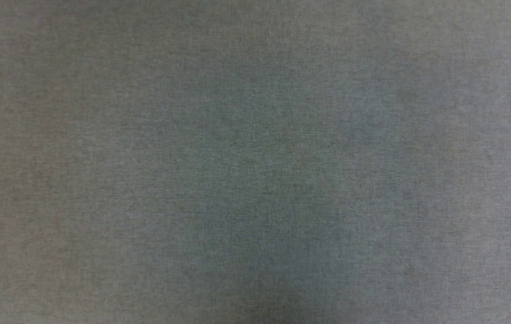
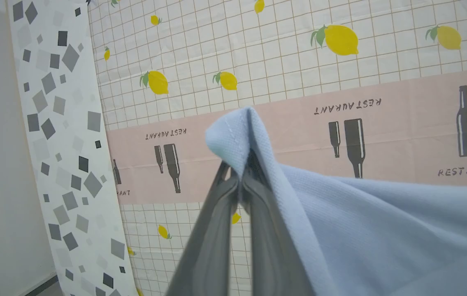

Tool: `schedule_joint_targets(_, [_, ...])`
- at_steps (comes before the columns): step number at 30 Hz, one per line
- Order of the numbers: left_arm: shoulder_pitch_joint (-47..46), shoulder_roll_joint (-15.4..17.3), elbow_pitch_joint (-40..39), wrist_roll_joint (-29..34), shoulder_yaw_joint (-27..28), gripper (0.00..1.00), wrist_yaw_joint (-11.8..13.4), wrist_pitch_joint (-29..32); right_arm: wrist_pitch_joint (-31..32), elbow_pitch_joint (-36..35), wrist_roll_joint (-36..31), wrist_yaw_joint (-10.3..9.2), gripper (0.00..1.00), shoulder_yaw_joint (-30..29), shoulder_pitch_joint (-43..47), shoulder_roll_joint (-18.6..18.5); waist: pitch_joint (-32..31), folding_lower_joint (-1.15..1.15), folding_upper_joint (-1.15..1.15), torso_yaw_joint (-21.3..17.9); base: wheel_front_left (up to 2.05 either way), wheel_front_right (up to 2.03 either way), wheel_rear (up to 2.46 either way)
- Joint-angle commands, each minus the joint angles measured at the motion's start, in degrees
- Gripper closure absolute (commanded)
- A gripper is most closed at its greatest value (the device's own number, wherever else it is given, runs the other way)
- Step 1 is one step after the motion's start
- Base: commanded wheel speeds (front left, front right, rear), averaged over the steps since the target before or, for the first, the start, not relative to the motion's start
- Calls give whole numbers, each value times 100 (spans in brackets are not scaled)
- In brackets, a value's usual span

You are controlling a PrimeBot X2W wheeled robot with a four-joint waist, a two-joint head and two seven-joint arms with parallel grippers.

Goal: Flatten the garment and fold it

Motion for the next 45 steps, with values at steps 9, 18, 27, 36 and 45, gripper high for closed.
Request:
schedule_joint_targets(9, [395,-113,630,-76,-30,100,-158,-749,-462,666,22,-11,100,-245,220,-104,255,-1,0,160,0,0,0])
schedule_joint_targets(18, [2657,-408,1015,-578,-426,100,-832,-1445,-659,399,1621,-11,100,642,2673,-832,-528,-1,0,438,0,0,0])
schedule_joint_targets(27, [5667,-845,489,-1088,-778,100,-607,-1709,-835,-387,2731,-11,100,1244,5763,-1375,-1696,-1,0,661,0,0,0])
schedule_joint_targets(36, [8809,-857,-953,-2203,-361,100,45,-1639,-970,-940,2972,-11,100,1293,7915,-1331,-2486,-1,0,643,0,0,0])
schedule_joint_targets(45, [11108,-549,-2473,-3112,8,100,943,-837,-42,-1844,3295,-11,100,792,9710,-1379,-2813,-1,0,713,0,0,0])
